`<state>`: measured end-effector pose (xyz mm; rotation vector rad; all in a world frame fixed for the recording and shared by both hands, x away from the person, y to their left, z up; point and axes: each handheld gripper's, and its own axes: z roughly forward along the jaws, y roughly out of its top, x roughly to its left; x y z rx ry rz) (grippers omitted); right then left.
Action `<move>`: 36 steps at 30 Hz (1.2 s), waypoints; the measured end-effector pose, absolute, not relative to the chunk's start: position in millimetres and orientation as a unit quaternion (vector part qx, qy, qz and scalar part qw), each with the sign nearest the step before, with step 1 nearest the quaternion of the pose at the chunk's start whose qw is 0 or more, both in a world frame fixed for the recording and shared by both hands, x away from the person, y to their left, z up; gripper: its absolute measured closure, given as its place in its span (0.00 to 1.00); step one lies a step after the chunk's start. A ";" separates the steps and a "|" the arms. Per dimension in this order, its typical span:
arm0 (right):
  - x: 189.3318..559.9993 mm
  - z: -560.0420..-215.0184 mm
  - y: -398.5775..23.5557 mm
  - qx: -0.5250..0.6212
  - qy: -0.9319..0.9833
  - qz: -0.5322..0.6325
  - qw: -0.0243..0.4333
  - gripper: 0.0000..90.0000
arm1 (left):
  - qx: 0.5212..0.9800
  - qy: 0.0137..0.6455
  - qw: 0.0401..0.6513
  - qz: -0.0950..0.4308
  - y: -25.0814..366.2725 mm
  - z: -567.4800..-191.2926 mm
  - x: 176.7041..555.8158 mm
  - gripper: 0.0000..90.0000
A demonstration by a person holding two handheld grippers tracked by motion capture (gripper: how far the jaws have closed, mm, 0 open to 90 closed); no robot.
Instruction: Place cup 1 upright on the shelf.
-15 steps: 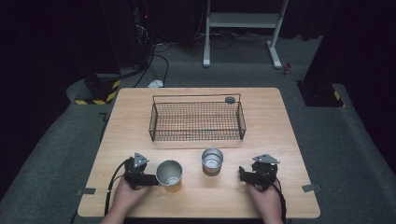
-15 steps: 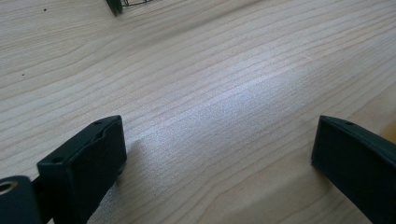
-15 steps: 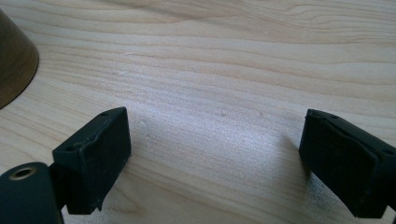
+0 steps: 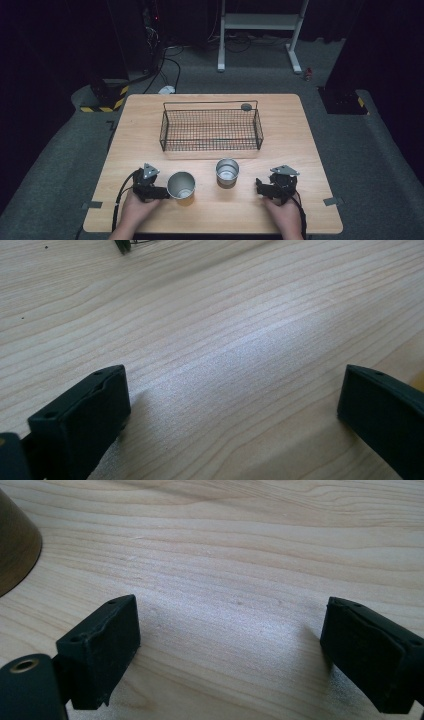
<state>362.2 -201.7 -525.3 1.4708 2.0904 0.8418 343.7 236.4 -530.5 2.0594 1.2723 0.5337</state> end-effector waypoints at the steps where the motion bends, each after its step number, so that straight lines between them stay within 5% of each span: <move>1: 362.2 -525.3 -201.7 0.533 0.757 0.305 0.223 0.10 | 0.786 0.485 0.325 0.203 236.3 -530.4 343.7 0.00; 36: 362.2 -525.4 -201.3 0.532 0.757 0.305 0.224 0.10 | 0.765 0.471 0.372 0.233 263.9 -491.7 319.5 0.01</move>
